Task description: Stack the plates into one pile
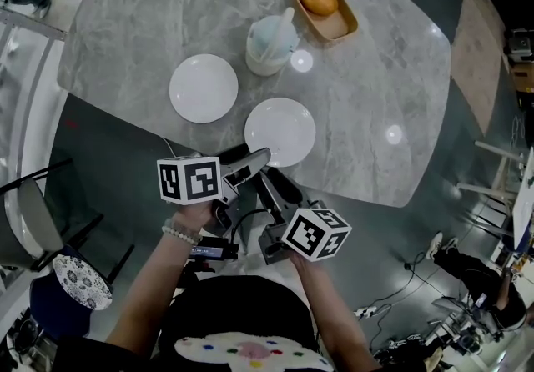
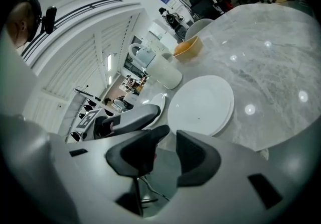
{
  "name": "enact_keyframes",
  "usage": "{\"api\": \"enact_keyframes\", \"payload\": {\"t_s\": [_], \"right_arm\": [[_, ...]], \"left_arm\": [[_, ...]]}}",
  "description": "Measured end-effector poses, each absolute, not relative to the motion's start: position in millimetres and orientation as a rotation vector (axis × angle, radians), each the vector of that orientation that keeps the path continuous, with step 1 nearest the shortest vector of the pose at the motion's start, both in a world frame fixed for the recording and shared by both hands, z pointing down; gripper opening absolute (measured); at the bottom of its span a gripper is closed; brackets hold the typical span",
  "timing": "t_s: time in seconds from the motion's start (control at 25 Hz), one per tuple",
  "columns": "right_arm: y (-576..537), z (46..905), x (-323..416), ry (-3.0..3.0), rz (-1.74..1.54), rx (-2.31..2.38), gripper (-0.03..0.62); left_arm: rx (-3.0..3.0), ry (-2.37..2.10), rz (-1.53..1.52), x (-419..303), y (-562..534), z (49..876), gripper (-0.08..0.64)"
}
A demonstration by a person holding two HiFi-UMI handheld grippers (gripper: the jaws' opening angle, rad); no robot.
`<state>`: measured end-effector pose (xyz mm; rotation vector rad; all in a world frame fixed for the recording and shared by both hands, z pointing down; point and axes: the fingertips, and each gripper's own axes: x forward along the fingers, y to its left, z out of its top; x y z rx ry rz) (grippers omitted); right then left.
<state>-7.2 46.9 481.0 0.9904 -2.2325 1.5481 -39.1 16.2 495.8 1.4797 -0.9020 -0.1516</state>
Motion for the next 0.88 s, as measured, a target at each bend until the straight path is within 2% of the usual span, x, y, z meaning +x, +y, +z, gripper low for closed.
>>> {"api": "enact_keyframes", "payload": {"t_s": [0.2, 0.64, 0.88], "right_arm": [[42.3, 472.5, -13.6, -2.266, 1.519, 0.968, 0.152], [39.6, 463.8, -55.3, -2.327, 1.453, 0.868, 0.152], [42.8, 468.4, -73.7, -2.314, 1.45, 0.854, 0.152]], "left_arm": [[1.471, -0.955, -0.178, -60.0, 18.3, 492.0, 0.288], [1.332, -1.166, -0.383, -161.9, 15.5, 495.9, 0.287], [1.263, -1.164, -0.46, -182.2, 11.7, 507.4, 0.285]]}}
